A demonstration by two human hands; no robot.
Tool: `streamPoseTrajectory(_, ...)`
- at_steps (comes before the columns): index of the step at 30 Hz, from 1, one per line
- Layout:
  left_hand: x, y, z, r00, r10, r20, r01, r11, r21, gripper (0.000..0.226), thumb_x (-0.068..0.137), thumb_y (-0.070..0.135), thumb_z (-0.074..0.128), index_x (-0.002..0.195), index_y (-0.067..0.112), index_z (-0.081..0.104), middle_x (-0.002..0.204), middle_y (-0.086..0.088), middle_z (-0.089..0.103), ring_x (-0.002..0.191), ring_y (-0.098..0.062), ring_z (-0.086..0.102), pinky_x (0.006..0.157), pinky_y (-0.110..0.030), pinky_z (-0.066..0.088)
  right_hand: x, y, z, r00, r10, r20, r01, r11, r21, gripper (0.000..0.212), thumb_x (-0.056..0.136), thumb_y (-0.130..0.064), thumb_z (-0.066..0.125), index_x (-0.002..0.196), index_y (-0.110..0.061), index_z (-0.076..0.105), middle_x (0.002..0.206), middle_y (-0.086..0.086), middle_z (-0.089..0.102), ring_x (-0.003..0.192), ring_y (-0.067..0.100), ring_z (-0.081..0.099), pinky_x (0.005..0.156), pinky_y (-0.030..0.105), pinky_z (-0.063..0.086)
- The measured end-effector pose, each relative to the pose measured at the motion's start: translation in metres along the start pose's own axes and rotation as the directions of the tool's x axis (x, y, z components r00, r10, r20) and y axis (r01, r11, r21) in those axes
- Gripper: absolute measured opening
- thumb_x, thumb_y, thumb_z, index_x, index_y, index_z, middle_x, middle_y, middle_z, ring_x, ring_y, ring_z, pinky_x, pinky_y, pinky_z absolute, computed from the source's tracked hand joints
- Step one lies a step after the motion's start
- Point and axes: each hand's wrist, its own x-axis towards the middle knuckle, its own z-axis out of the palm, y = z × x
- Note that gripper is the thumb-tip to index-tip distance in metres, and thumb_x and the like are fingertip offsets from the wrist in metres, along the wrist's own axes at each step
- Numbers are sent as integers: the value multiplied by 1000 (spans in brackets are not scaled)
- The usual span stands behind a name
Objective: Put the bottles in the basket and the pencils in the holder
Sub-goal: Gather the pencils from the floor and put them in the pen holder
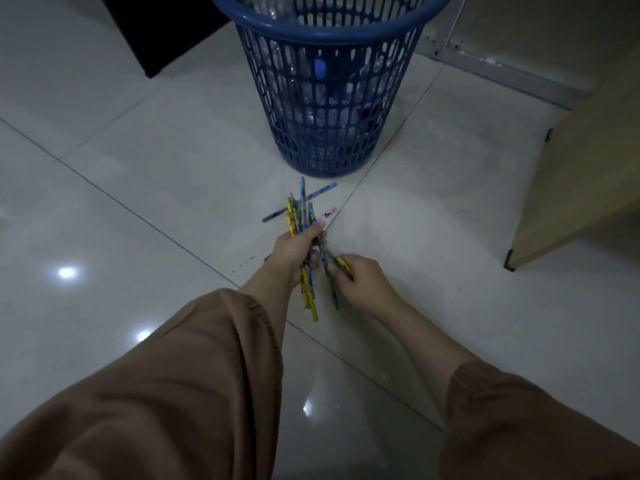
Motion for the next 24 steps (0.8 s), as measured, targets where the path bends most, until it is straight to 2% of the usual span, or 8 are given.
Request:
streamPoseTrajectory(3,1,3,12,999,-11,44,7,996,89,29,90,31,63,72,9,59,66,-4,59,43,-15,42,38,-21,36,10,-7,-11,950,261,-172,-182,909,374,34,97,-25,46,69,-14,63,64,1,59,61,17,53,61,27,37)
streamPoseTrajectory(7,-4,4,26,983,-76,168,58,993,106,27,96,28,53,75,12,55,63,-2,61,61,-17,59,53,-27,47,31,-25,-35,854,500,-147,-259,651,714,37,96,-21,44,64,-15,63,66,3,60,56,13,53,54,25,39)
streamPoseTrajectory(11,-11,11,36,943,-135,304,155,987,-41,27,100,24,46,78,11,54,75,-6,60,58,-17,70,59,-31,58,38,-38,-47,839,543,-32,-352,589,728,34,96,-22,39,106,-13,71,83,-2,63,55,2,57,51,22,44)
streamPoseTrajectory(14,-12,16,36,914,-169,369,173,985,23,22,99,28,47,98,12,61,74,-7,68,61,-22,71,66,-37,60,42,-41,-48,824,551,133,-488,569,662,39,99,-32,34,123,-19,62,112,9,65,83,21,60,68,30,46)
streamPoseTrajectory(16,-11,17,32,903,-198,382,190,980,59,24,100,29,45,103,11,61,66,-6,70,57,-20,69,63,-33,59,47,-40,-47,846,512,149,-501,669,549,44,102,-39,25,132,-25,54,123,10,62,102,26,59,78,33,48)
streamPoseTrajectory(20,-7,21,18,902,-264,341,245,965,98,32,102,30,39,82,10,55,58,-4,55,41,-12,49,44,-21,44,56,-43,-45,843,459,279,-535,769,351,64,95,-62,14,131,-26,52,85,1,60,75,16,56,67,27,41)
streamPoseTrajectory(22,0,28,6,926,-246,286,231,969,84,32,103,29,37,79,12,49,57,-3,49,35,-10,42,40,-17,37,69,-42,-41,826,477,301,-562,745,359,78,89,-72,10,127,-22,56,90,4,62,79,19,57,74,31,43)
streamPoseTrajectory(24,6,38,-7,951,-208,231,217,976,-14,31,103,30,34,77,16,44,52,0,47,33,-8,37,39,-16,34,82,-40,-36,863,482,153,-502,780,375,71,93,-65,18,124,-15,57,108,10,65,93,26,62,77,34,47)
